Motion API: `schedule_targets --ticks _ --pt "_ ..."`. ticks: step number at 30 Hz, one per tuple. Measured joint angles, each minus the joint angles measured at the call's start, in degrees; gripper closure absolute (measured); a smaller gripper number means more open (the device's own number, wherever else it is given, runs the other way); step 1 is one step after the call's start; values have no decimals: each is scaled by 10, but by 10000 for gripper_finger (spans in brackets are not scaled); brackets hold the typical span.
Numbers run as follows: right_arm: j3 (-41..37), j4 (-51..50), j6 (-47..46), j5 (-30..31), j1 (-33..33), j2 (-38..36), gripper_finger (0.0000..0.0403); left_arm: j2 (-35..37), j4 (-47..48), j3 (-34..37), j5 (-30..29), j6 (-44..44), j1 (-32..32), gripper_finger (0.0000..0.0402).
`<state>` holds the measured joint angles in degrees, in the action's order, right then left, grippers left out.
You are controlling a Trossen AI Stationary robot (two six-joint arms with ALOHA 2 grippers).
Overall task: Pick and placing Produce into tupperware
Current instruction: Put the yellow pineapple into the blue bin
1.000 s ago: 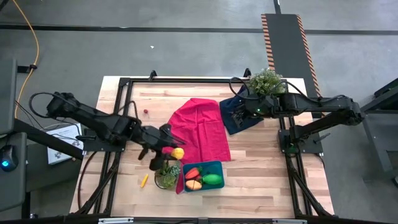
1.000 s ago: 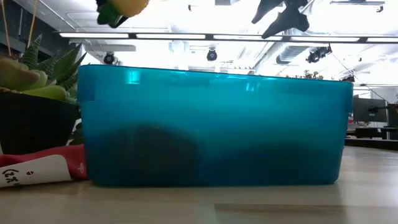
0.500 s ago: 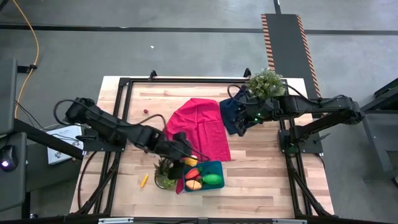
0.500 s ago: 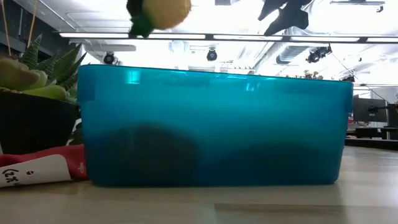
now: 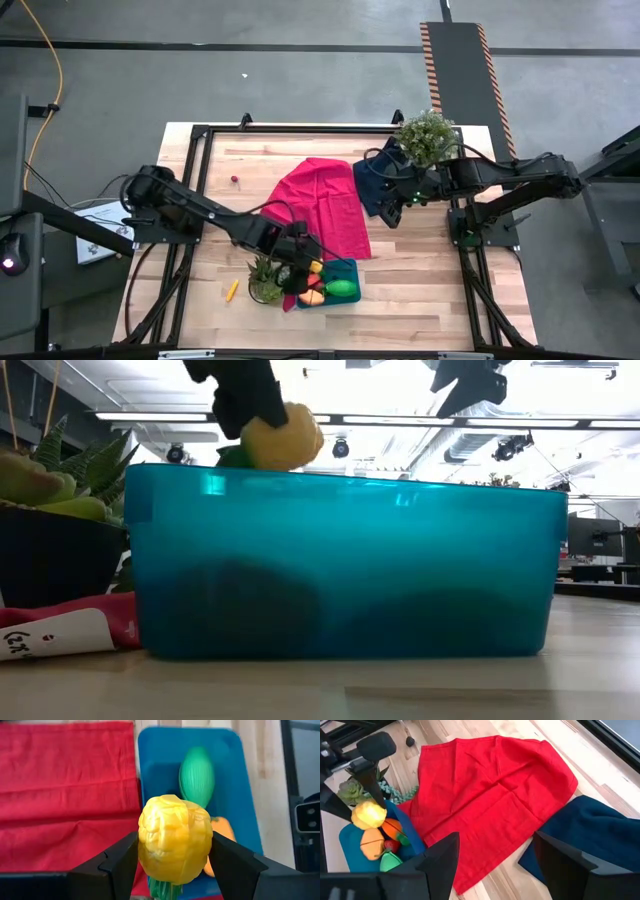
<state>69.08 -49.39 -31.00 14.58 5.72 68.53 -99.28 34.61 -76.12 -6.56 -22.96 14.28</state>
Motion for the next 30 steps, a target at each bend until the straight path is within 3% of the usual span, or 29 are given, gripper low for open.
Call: schedule_targets --ticks 19,30 --pt "0 0 -7 2 0 0 160 -49 -43 -1 56 -20 9 188" --pt "0 3 -16 2 0 0 160 -55 -47 0 56 -16 11 188"
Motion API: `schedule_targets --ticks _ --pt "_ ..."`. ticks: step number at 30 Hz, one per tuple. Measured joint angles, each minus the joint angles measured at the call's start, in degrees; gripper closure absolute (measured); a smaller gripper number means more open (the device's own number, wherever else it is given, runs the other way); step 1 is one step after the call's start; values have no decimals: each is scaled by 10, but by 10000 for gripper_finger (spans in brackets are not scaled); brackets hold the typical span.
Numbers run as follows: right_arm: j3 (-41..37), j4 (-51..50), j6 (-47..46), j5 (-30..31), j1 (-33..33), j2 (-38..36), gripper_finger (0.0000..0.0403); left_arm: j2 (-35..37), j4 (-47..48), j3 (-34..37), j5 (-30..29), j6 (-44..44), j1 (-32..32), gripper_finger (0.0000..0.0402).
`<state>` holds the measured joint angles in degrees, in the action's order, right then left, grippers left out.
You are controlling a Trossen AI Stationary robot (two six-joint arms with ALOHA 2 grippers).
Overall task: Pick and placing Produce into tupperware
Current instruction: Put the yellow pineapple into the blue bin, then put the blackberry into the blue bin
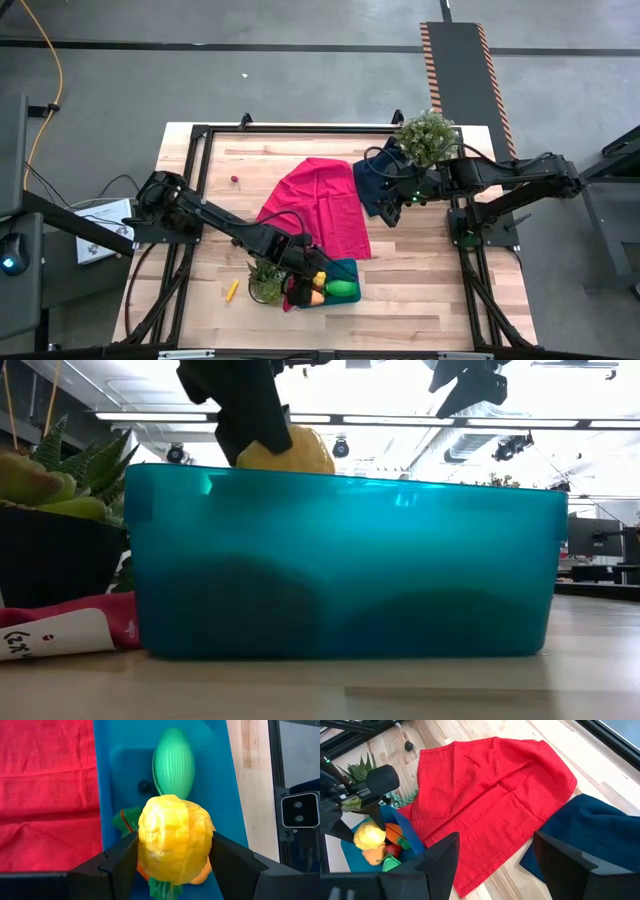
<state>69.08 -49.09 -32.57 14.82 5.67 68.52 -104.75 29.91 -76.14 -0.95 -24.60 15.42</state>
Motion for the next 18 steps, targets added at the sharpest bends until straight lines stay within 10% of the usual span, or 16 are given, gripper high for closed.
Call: schedule_targets --ticks 18 --pt "0 0 -4 0 0 0 160 0 0 0 3 0 0 131"
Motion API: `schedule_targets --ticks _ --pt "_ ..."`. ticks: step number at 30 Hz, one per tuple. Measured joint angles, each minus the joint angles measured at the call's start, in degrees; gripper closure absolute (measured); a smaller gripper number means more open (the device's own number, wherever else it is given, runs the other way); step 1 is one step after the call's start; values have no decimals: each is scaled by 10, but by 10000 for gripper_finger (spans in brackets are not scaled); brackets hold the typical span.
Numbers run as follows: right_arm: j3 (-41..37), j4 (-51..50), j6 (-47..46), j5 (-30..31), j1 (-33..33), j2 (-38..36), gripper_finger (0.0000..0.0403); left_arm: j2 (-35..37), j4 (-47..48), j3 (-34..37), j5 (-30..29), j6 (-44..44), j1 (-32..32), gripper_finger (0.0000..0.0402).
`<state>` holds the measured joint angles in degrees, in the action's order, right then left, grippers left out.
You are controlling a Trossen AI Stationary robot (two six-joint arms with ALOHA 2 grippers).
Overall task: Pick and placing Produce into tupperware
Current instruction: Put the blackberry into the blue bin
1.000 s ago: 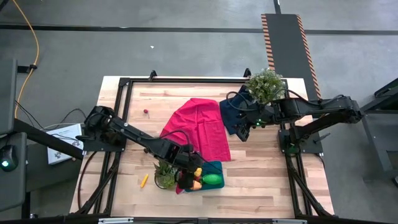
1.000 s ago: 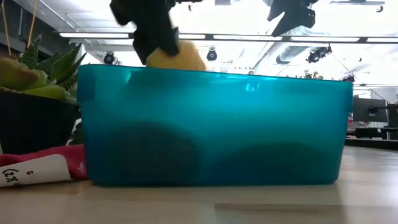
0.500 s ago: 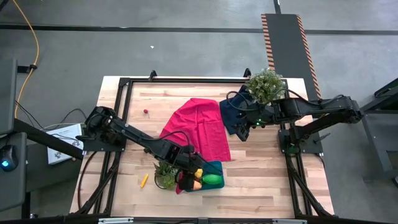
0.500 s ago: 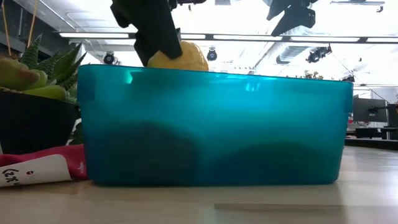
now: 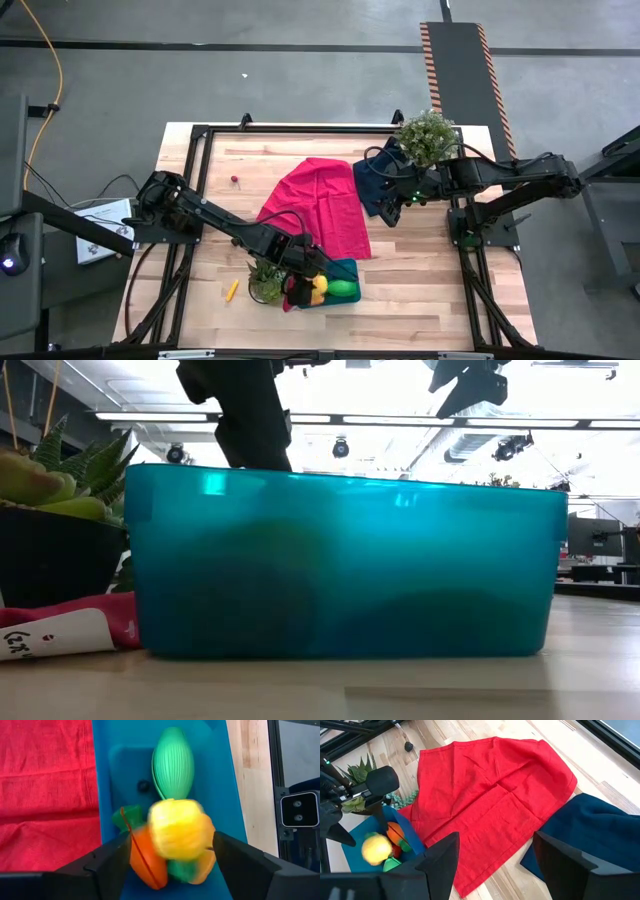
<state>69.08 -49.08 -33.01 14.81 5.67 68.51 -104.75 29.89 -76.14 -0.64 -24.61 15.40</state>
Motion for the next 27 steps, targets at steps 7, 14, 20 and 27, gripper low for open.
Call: schedule_targets --ticks 7,14,20,27 --pt "0 0 0 0 0 0 160 0 0 0 0 -1 0 114" --pt "0 0 5 0 0 0 160 0 1 0 12 2 0 135" --pt "0 0 5 0 1 0 160 8 22 0 34 -15 0 166" --pt "0 0 9 -3 12 0 160 59 88 0 -6 -28 0 204"
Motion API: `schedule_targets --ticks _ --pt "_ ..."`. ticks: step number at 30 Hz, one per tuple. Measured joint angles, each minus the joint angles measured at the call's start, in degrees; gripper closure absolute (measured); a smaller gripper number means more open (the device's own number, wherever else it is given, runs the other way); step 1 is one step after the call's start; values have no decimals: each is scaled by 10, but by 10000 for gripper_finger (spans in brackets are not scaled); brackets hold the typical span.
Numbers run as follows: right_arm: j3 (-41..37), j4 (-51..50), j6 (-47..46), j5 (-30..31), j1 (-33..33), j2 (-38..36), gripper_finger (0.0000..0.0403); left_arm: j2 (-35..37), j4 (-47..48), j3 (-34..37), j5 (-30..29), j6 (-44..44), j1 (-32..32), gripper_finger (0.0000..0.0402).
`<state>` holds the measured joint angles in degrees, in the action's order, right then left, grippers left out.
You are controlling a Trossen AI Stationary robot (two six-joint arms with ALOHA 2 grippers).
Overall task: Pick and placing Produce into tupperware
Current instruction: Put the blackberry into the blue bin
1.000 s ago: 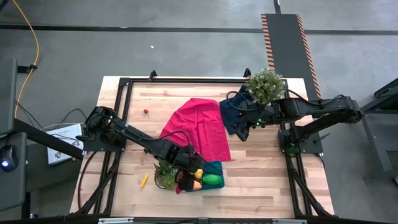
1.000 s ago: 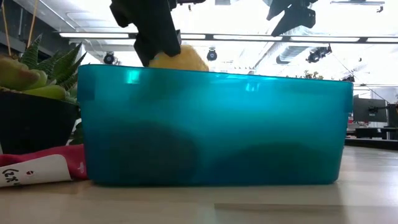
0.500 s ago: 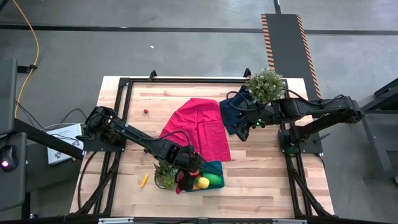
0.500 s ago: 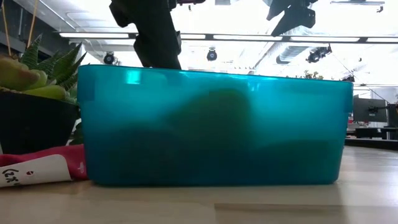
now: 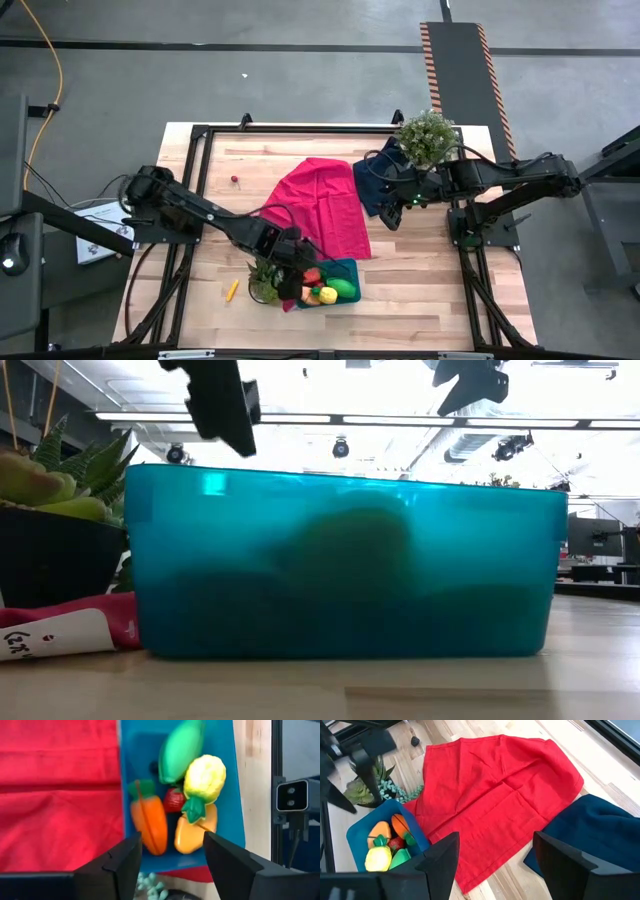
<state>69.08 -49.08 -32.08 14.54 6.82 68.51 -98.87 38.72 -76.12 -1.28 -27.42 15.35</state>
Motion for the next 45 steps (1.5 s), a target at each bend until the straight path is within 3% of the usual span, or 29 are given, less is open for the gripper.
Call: schedule_targets --ticks 9,23,31,45 --pt "0 1 0 0 0 0 160 96 33 0 -71 -14 0 233" --pt "0 7 -9 0 22 0 160 184 252 0 -174 -121 0 231" --pt "0 11 -15 0 28 0 160 221 334 0 -222 -232 0 228" --pt "0 26 -9 0 28 0 160 245 512 0 -234 -473 45 229"
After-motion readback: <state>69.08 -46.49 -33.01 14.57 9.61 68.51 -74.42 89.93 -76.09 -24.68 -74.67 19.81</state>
